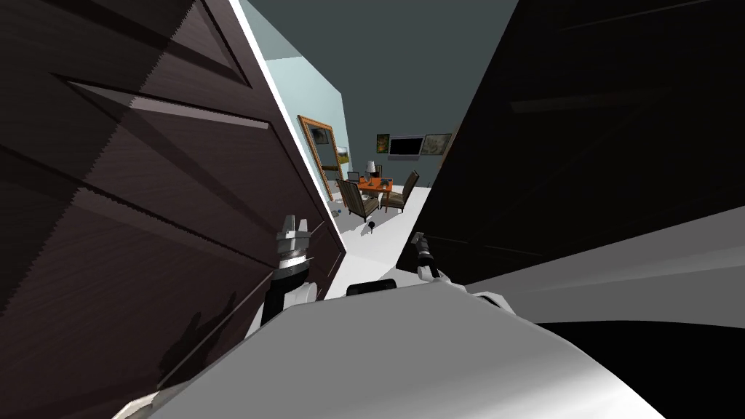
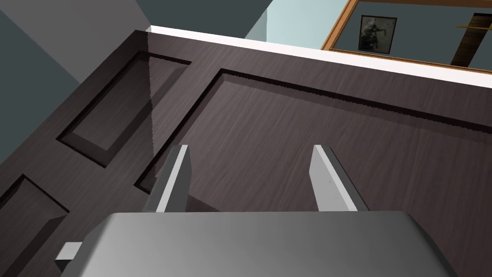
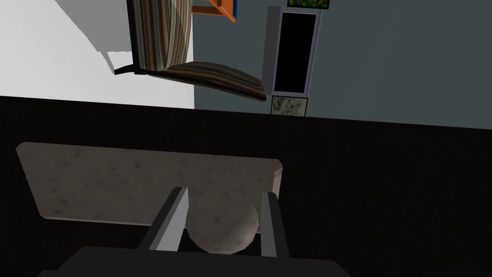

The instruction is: Pull the door open

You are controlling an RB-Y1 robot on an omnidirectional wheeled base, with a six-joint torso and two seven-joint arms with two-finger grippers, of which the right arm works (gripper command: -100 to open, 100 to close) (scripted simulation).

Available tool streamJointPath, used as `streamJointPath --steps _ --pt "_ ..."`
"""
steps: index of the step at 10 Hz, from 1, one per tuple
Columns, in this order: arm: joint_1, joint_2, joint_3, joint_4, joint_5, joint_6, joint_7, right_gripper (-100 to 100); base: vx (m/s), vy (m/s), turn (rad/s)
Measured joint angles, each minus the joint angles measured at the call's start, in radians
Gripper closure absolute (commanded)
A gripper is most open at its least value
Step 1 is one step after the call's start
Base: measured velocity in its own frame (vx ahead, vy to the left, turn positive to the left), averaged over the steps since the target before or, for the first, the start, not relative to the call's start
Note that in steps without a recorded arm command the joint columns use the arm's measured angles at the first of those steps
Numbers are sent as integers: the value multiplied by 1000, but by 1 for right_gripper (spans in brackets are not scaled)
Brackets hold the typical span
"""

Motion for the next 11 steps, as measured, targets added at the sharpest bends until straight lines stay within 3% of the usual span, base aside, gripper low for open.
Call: streamJointPath --steps 7,9,11 --pt "29 -32 73 -16 42 -11 -72 100 -212 -25 92" --pt "34 -33 82 -14 46 -11 -79 100 -173 -19 86" --pt "35 -46 97 -21 54 -22 -97 100 -261 -59 120"
